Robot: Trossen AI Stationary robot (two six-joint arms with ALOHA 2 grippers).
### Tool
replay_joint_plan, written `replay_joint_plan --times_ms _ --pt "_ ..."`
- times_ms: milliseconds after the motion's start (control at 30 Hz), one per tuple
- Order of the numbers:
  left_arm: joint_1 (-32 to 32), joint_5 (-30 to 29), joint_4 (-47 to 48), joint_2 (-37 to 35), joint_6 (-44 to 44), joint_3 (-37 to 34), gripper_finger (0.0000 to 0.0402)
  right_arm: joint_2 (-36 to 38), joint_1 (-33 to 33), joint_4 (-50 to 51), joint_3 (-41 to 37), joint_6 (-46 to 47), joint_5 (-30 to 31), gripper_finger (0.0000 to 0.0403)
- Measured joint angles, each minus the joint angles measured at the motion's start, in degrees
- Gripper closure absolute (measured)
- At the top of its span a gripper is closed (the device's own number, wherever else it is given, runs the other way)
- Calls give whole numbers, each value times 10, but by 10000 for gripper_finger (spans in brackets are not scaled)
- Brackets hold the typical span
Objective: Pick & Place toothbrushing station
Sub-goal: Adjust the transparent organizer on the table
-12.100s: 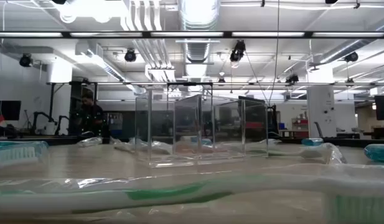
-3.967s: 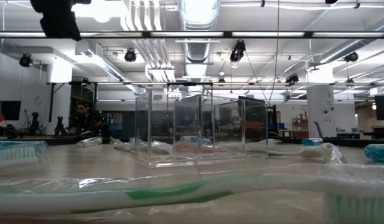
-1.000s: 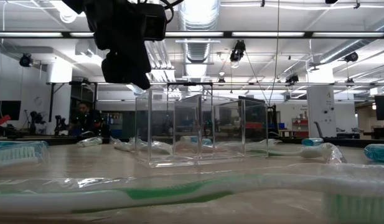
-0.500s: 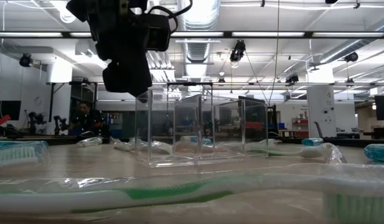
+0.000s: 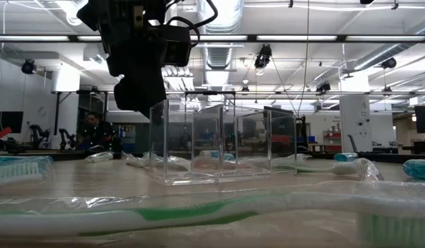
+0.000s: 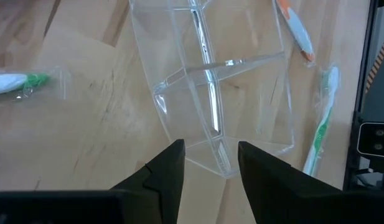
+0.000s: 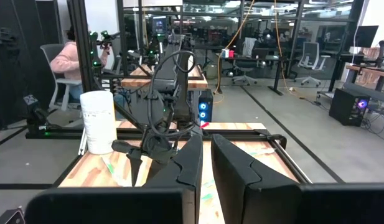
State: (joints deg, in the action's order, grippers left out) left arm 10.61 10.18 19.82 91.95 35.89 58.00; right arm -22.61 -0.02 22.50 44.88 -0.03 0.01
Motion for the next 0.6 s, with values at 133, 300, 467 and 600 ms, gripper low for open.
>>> replay_joint_plan --times_ms 133,300,467,600 --pt "0 8 -2 2 -3 0 265 0 0 0 0 0 0 369" --pt "0 9 0 1 -13 0 293 0 0 0 0 0 0 369" --pt "0 8 3 1 -13 0 326 0 0 0 0 0 0 369" --pt "0 10 17 -1 -22 1 345 0 0 0 0 0 0 369"
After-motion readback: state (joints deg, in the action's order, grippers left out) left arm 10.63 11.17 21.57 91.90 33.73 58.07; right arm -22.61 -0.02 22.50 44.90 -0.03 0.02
